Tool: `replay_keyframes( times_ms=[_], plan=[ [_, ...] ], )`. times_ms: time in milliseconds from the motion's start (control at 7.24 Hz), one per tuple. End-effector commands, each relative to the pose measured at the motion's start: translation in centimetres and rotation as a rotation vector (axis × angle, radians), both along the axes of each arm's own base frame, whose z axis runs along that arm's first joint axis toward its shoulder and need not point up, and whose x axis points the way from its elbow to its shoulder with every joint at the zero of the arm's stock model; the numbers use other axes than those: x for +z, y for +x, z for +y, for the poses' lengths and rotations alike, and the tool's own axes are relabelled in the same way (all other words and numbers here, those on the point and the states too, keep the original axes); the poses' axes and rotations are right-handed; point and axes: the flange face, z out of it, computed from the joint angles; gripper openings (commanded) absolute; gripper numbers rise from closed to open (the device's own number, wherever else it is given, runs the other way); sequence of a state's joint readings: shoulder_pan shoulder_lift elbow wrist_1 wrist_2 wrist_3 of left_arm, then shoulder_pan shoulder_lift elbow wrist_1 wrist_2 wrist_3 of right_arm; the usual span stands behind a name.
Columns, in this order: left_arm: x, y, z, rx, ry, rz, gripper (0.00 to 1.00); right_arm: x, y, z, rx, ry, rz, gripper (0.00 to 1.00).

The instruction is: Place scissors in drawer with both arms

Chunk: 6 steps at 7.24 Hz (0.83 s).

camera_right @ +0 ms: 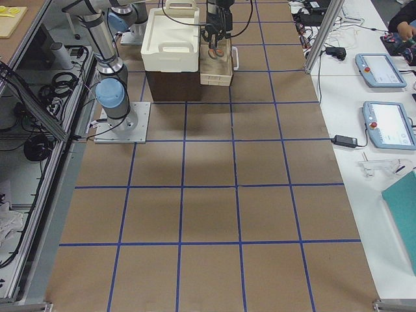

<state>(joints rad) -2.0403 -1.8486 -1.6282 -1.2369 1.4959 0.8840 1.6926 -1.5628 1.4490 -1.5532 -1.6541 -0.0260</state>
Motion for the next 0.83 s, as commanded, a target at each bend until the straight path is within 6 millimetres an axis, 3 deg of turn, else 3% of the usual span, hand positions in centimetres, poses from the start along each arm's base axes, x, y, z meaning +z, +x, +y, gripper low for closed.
replay_keyframes(
  times_ms=[0, 276, 414, 553, 691],
  plan=[
    [-1.8, -0.8, -0.4, -0.007, 0.009, -0.001, 0.00, 0.0, 0.2, 0.1, 0.003, 0.000, -0.007, 1.00],
    [-3.5, -2.2, 0.3, -0.033, 0.029, -0.021, 0.00, 0.0, 0.3, -0.2, 0.001, -0.006, -0.033, 1.00],
    [-3.8, -2.3, 0.3, -0.033, 0.032, -0.024, 0.05, -0.1, 0.2, -0.4, -0.002, -0.012, -0.034, 1.00],
    [-3.1, -2.3, 0.5, -0.036, 0.019, -0.017, 0.35, -0.2, -1.0, -1.1, -0.020, -0.016, -0.035, 1.00],
    [-2.6, -2.2, 0.6, -0.036, 0.011, -0.013, 0.46, -0.8, -3.0, -1.9, -0.055, -0.005, -0.034, 1.00]
  ],
)
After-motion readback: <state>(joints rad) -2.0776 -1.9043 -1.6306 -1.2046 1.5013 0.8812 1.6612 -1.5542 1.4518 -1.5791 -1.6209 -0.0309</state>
